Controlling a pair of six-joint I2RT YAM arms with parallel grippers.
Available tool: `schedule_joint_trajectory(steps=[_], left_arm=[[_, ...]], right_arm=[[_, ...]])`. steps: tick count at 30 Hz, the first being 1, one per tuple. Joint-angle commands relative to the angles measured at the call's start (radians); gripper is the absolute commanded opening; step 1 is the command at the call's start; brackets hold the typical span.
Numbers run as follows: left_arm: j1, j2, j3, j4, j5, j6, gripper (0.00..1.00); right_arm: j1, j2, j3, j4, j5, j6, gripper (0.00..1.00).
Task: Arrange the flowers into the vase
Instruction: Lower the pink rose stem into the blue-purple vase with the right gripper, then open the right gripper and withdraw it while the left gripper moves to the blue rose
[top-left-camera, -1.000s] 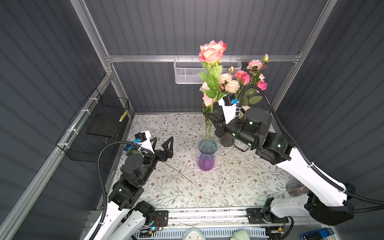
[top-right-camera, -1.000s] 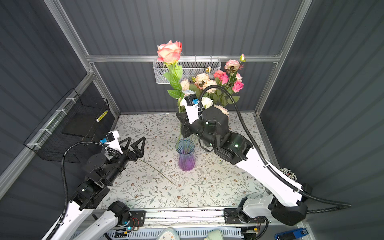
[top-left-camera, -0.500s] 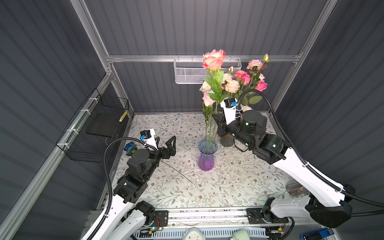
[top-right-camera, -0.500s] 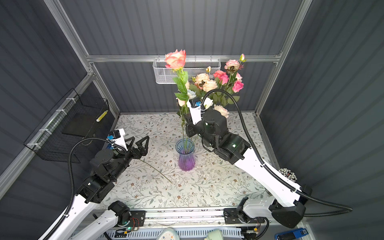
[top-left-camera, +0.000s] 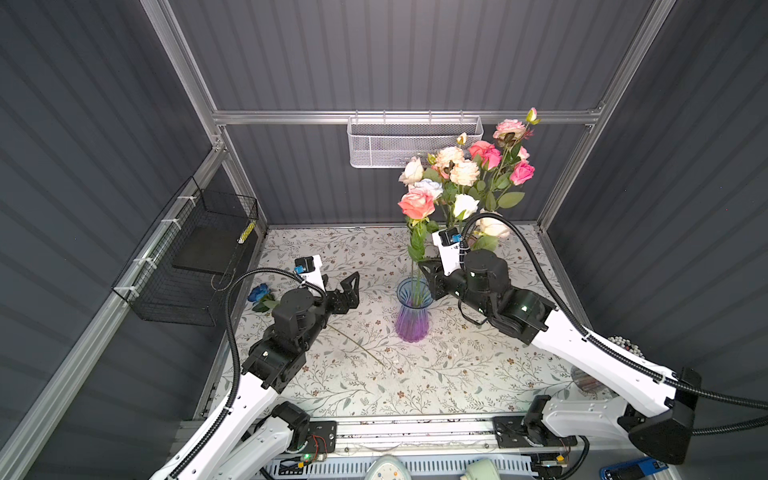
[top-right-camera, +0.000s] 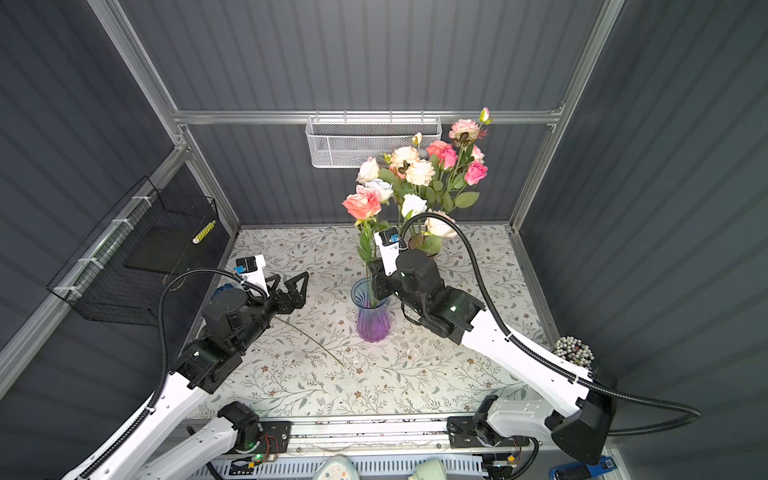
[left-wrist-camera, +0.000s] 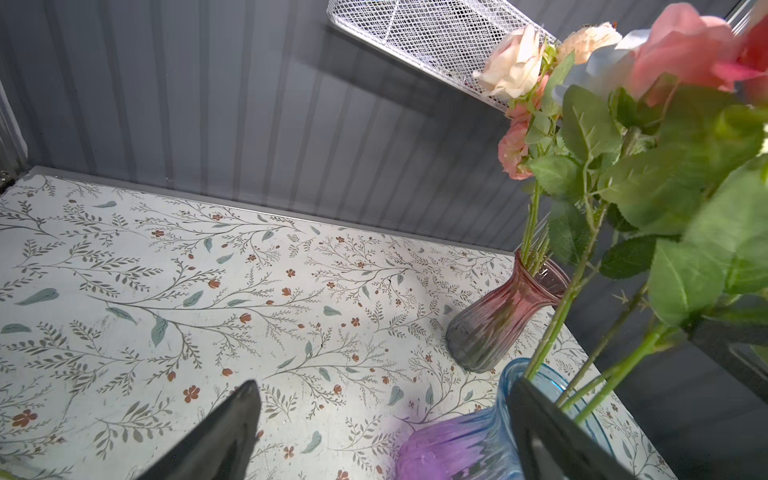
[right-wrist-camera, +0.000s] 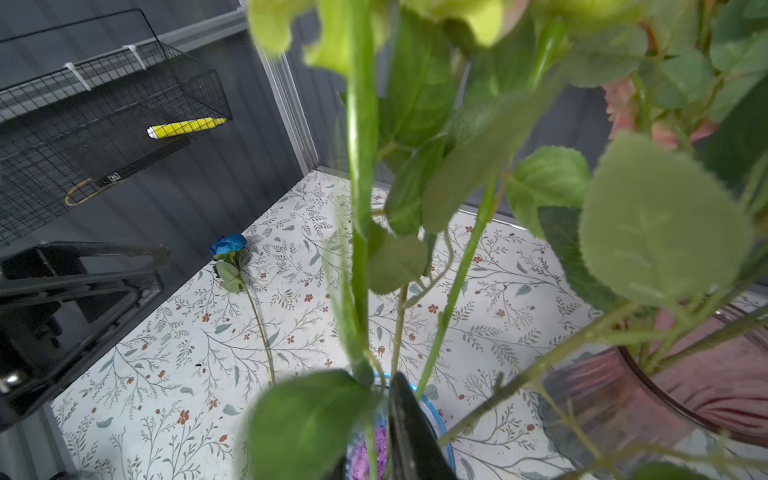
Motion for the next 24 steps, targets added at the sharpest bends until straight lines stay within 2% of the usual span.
schedule_joint_trajectory(steps=[1,12,20,24], left_arm=[[-0.005,0.014,-0.008,0.045,0.013,-0.022,0.94],[-0.004,0.045,-0.030,0.047,-0.026,-0.059,0.94],[-0.004,0.083,-0.014,-0.103,-0.266,-0.162,0.93],[-0.004,0.135,0.012,-0.173,-0.326,-0.197,0.93]], right_arm=[[0.000,-0.023,-0.010,0.024,-0.014,0.020,0.25],[0.010,-0.126,-0.057,0.039,-0.049,0.039,0.30],[0.018,-0.223,-0.106,0.042,-0.055,0.042,0.36],[0.018,-0.254,-0.129,0.051,-0.060,0.042,0.37]])
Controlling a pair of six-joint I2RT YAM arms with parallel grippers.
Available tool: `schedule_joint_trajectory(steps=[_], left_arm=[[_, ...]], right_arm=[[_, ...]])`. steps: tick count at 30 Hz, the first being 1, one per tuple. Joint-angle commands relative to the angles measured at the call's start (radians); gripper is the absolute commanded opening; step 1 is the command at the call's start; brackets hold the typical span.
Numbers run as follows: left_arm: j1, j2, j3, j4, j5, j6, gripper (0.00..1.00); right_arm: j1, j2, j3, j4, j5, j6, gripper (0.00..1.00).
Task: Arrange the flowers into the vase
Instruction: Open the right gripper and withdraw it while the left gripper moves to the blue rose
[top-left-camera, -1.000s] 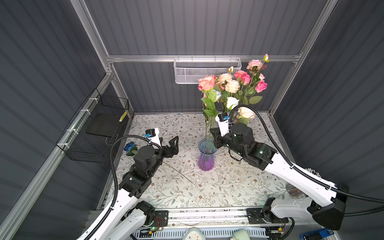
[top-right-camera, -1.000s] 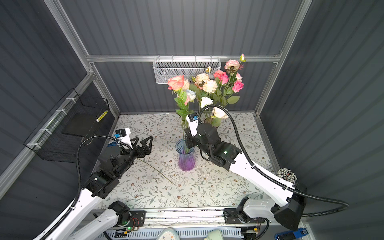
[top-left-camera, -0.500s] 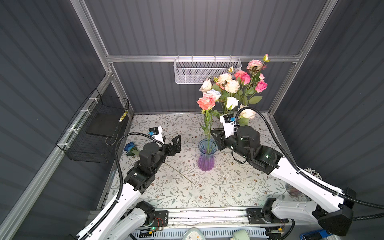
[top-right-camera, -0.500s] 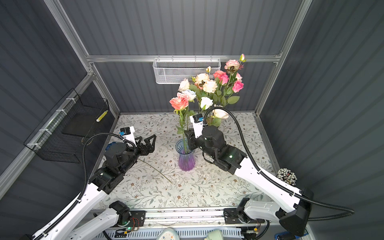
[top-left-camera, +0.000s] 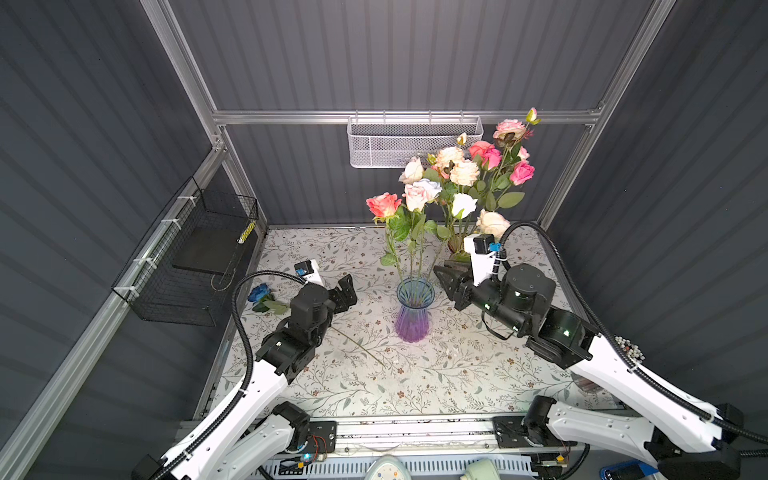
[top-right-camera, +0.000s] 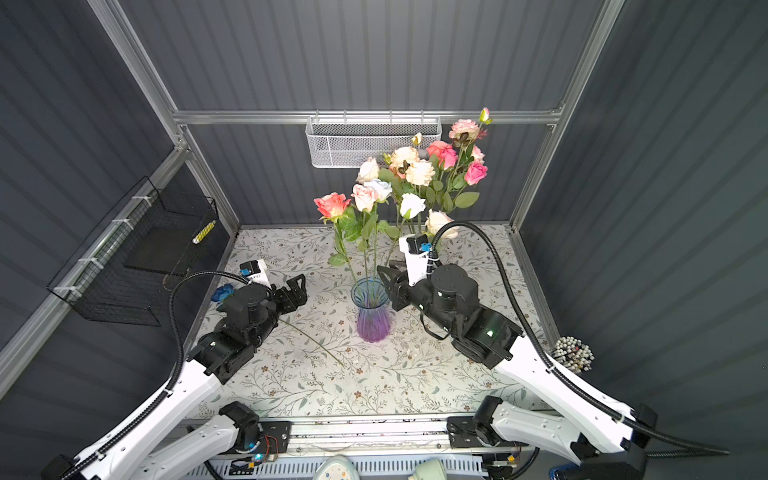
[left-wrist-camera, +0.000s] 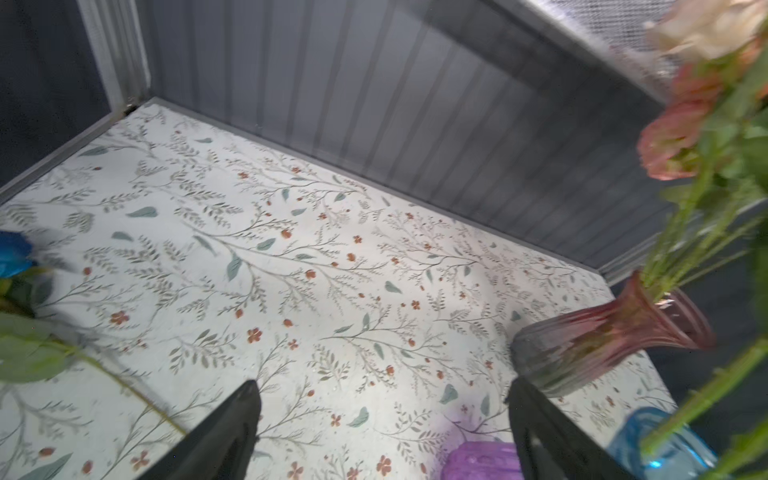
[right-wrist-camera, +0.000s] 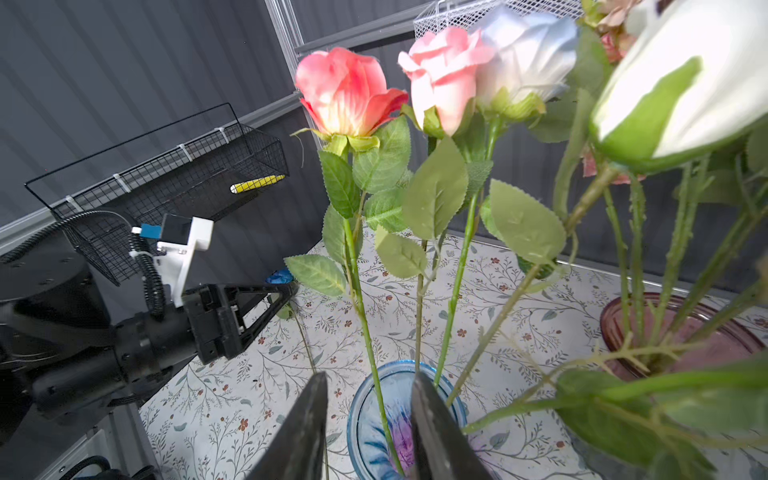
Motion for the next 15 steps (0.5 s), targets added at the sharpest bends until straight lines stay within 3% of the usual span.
schedule_joint_trajectory(steps=[1,6,8,12,15], left_arm=[[-0.004,0.030,0.040,-0.096,-0.109,-0.058,0.93],[0.004,0.083,0.053,-0.214,-0.252,-0.162,0.90],[0.037,0.118,0.063,-0.268,-0.256,-0.202,0.88],[0.209,0.215,0.075,-0.326,-0.076,-0.264,0.85],[0.306,0.296,0.082,-0.332,0.011,-0.280,0.75]], right_arm=[[0.005,-0.020,-0.021,0.019,-0.016,0.004,0.38],[0.005,-0.077,-0.046,0.009,-0.012,0.006,0.40],[0.005,-0.102,-0.063,0.005,0.000,0.007,0.40],[0.005,-0.136,-0.110,-0.009,0.028,0.008,0.42],[0.005,-0.151,-0.148,-0.016,0.035,0.016,0.44]])
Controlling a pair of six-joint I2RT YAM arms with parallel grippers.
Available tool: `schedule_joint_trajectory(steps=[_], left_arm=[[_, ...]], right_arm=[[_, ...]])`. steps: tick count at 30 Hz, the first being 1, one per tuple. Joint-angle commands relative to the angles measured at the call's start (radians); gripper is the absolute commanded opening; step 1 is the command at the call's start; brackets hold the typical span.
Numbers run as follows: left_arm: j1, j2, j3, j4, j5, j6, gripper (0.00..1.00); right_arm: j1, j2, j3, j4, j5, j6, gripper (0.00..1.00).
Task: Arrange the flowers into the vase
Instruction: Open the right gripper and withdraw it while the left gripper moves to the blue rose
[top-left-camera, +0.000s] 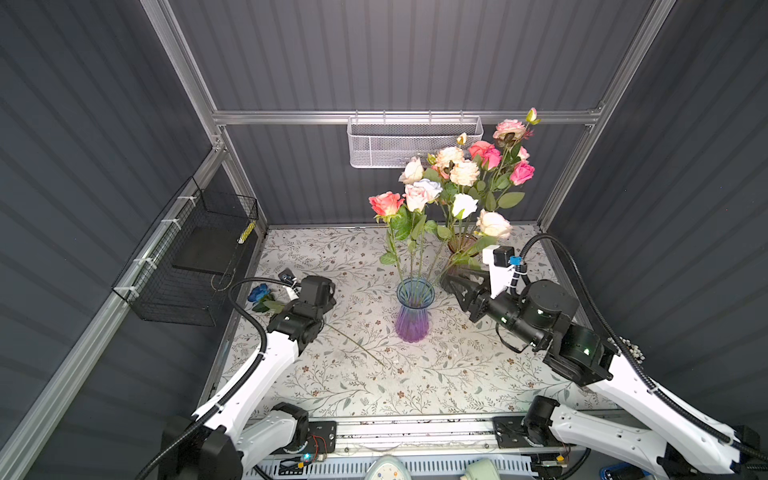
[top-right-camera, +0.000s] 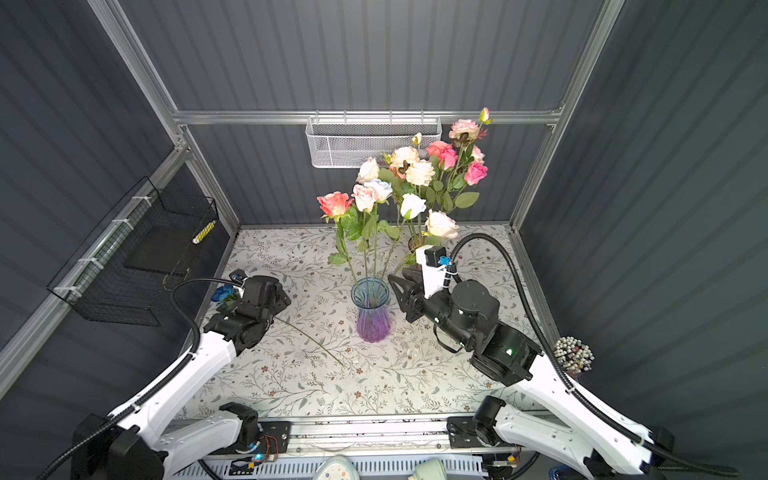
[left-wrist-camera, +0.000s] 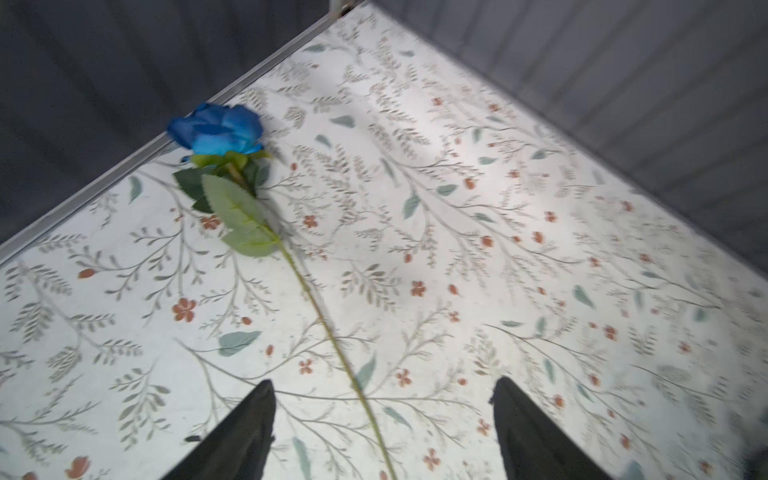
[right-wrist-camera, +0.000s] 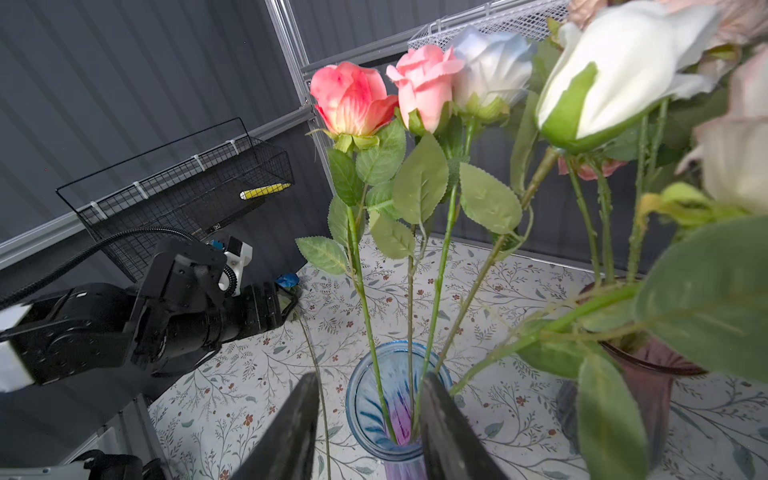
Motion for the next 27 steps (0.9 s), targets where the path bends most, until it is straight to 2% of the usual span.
schedule_joint_trajectory(steps=[1,4,10,14,18,23,27], left_arm=[[0.083,0.075,0.034,-0.069,0.117,-0.055,0.75],[0.157,0.179,0.075,-0.070,0.214,-0.070,0.70],[0.227,0.359,0.183,-0.126,0.248,-0.118,0.64],[0.264,0.458,0.226,-0.130,0.303,-0.129,0.57],[0.267,0.540,0.255,-0.127,0.297,-0.117,0.47],[0.267,0.570,0.230,-0.084,0.264,-0.103,0.45],[0.270,0.611,0.234,-0.056,0.269,-0.076,0.38]], right_arm=[[0.004,-0.013,-0.045,-0.014,0.027,0.012,0.45],[0.004,-0.023,-0.074,-0.016,0.031,0.012,0.46],[0.002,-0.046,-0.112,-0.026,0.036,0.012,0.48],[0.001,-0.066,-0.139,-0.025,0.042,0.017,0.49],[0.001,-0.076,-0.158,-0.013,0.040,0.016,0.50],[0.000,-0.079,-0.164,-0.012,0.035,0.009,0.50],[-0.001,-0.076,-0.169,-0.003,0.031,0.010,0.51]])
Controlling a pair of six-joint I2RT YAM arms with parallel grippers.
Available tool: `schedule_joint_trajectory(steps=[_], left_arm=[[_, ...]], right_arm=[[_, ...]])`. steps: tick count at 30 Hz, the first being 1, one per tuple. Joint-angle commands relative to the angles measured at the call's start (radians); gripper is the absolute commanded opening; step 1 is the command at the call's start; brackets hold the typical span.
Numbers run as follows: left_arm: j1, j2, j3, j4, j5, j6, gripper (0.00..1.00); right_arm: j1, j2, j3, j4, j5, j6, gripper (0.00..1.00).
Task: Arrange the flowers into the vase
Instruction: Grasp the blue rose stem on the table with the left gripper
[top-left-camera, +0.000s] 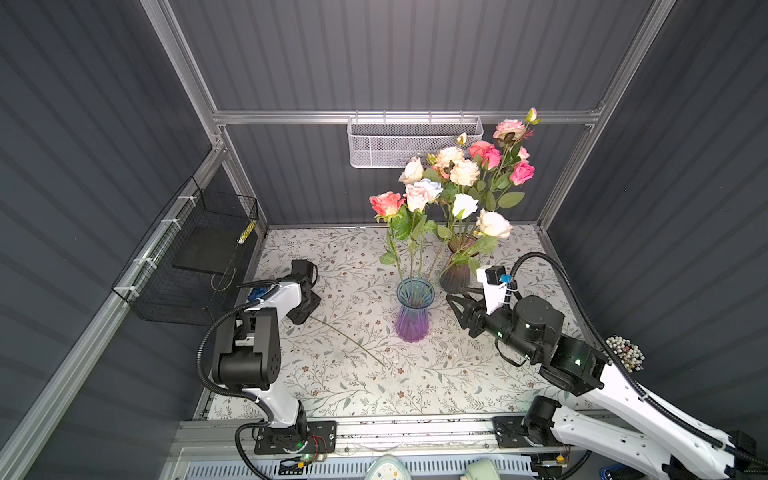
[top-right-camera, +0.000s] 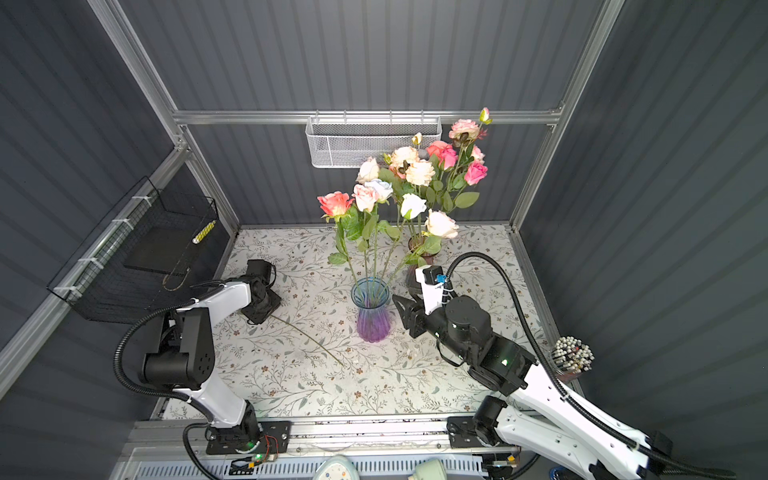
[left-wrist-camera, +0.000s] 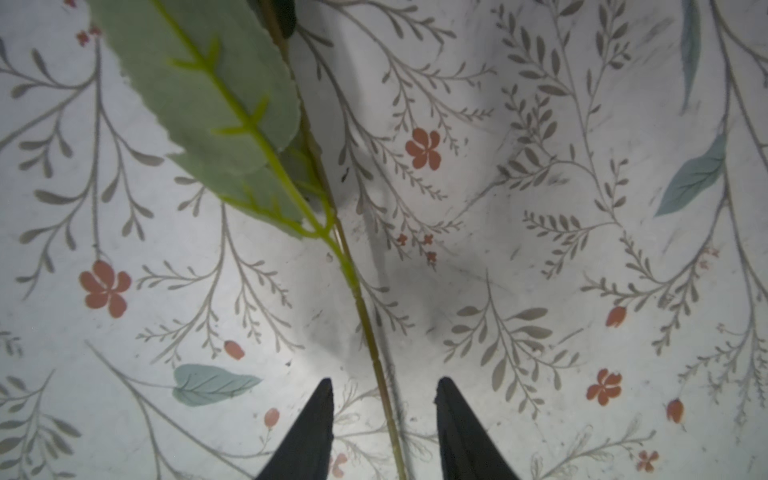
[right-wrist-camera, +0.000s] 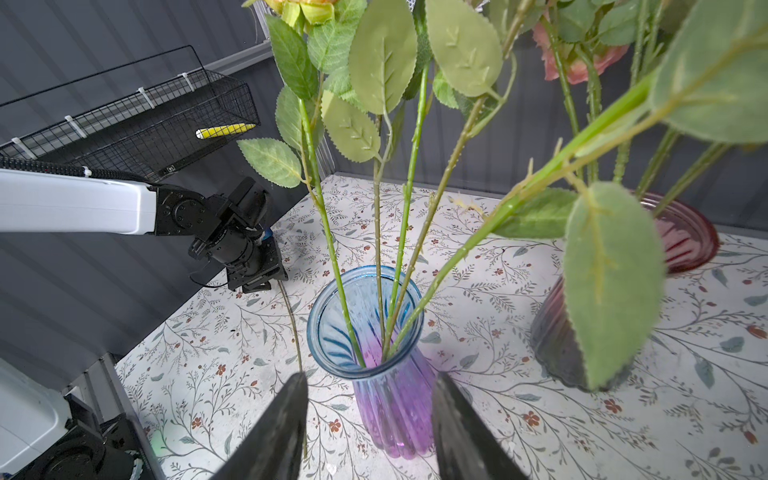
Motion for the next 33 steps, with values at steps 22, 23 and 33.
schedule_joint_trajectory(steps=[22,23,33], left_arm=[[0.012,-0.003,-0.005,0.072,0.080,0.151,0.11],[0.012,-0.005,-0.003,0.073,0.087,0.156,0.10],[0.009,-0.056,-0.005,0.082,0.146,0.186,0.05]], right_arm=[[-0.004,0.012,-0.007,0.029,0.015,0.002,0.53],[-0.004,0.011,-0.006,0.028,0.017,0.001,0.53],[-0.004,-0.001,-0.004,0.022,0.025,0.002,0.53]])
